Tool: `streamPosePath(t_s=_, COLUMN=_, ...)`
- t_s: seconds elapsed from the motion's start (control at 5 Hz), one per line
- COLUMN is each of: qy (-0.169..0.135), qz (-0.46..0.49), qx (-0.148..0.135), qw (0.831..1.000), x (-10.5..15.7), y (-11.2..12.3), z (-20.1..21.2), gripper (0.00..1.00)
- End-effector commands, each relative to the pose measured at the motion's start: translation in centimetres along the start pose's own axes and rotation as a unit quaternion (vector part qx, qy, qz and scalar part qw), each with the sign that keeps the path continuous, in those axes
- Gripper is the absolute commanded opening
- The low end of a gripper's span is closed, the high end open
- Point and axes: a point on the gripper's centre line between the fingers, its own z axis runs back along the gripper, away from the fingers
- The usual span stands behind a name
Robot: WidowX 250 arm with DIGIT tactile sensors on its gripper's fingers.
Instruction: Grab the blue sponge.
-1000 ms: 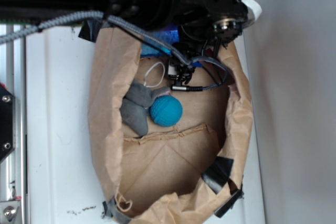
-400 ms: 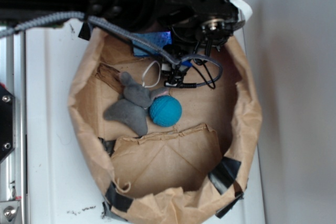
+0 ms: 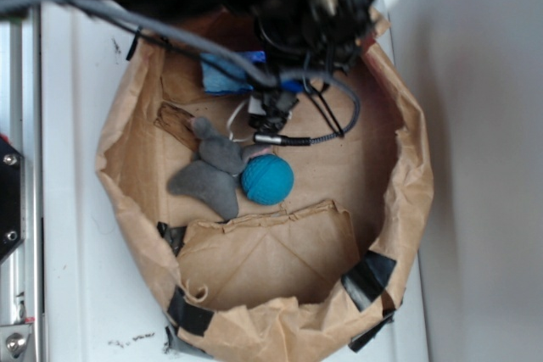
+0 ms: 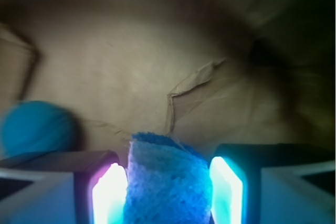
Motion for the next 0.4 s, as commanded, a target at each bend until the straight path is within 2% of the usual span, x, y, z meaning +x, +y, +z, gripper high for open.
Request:
streamPosePath(t_s=0.0, qy=-0.110, qz=-0.069, qx=-0.059, qw=0.990, x=-1.23, y=-1.89, z=7.14, gripper=0.00)
streamPosePath(t_s=0.2, qy=-0.108, qz=-0.096, qx=-0.048, qw=0.988, x=-1.19, y=-2.59, z=7.54, gripper=0.00)
